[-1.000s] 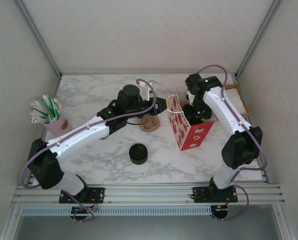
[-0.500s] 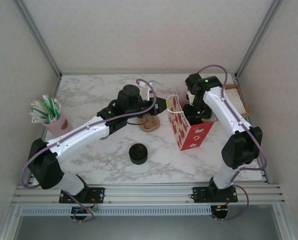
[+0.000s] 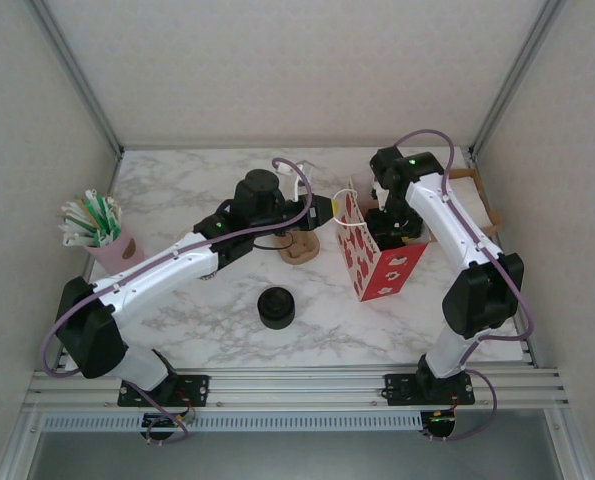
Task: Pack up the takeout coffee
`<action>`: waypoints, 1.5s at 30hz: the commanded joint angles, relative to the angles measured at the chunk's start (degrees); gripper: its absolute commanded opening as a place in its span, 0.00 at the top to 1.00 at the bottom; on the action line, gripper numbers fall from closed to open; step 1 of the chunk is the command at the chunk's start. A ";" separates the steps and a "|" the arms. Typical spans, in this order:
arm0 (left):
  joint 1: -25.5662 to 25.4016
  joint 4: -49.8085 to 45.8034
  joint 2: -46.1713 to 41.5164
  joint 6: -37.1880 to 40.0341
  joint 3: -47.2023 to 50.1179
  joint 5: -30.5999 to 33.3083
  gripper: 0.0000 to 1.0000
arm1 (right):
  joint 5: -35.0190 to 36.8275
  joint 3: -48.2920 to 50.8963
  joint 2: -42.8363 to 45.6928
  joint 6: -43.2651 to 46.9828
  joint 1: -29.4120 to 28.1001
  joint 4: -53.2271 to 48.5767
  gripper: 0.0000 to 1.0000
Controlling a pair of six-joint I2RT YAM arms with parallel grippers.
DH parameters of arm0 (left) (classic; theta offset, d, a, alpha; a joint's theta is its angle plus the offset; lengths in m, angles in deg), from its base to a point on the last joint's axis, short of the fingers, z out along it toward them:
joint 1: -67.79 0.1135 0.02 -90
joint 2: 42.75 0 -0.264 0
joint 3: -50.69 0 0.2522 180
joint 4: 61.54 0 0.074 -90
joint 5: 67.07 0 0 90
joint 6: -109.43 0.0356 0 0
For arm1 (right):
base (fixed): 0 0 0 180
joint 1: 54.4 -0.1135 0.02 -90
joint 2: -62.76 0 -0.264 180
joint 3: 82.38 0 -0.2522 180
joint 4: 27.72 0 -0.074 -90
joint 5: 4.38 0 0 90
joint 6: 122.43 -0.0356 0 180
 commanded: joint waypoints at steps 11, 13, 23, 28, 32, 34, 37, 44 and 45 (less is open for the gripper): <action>-0.73 -0.08 0.36 0.99 -1.71 0.22 0.98 | 0.07 0.45 -1.43 -0.06 0.26 -0.81 0.34; -0.74 -0.15 0.30 0.99 -1.75 0.31 0.98 | -0.01 0.30 -1.30 -0.14 0.34 -0.67 0.34; -0.74 -0.15 0.27 1.08 -1.81 0.30 0.98 | -0.02 0.05 -1.30 -0.06 0.34 -0.70 0.33; -0.75 -0.18 0.25 1.08 -1.89 0.30 0.98 | -0.02 -0.01 -1.12 -0.05 0.33 -0.64 0.33; -0.74 -0.16 0.27 1.06 -1.80 0.31 0.98 | -0.01 0.12 -1.11 -0.04 0.40 -0.63 0.34; -0.74 -0.19 0.24 1.03 -1.80 0.30 0.98 | -0.02 0.11 -1.12 -0.05 0.33 -0.54 0.34; -0.74 -0.20 0.30 1.08 -1.89 0.31 0.98 | -0.13 0.11 -1.12 0.03 0.35 -0.54 0.34; -0.78 -0.24 0.41 1.08 -2.06 0.24 0.98 | -0.03 0.11 -1.12 0.03 0.32 -0.54 0.34; -0.82 -0.29 0.47 1.08 -2.07 0.22 0.98 | 0.02 0.03 -1.12 0.07 0.35 -0.46 0.34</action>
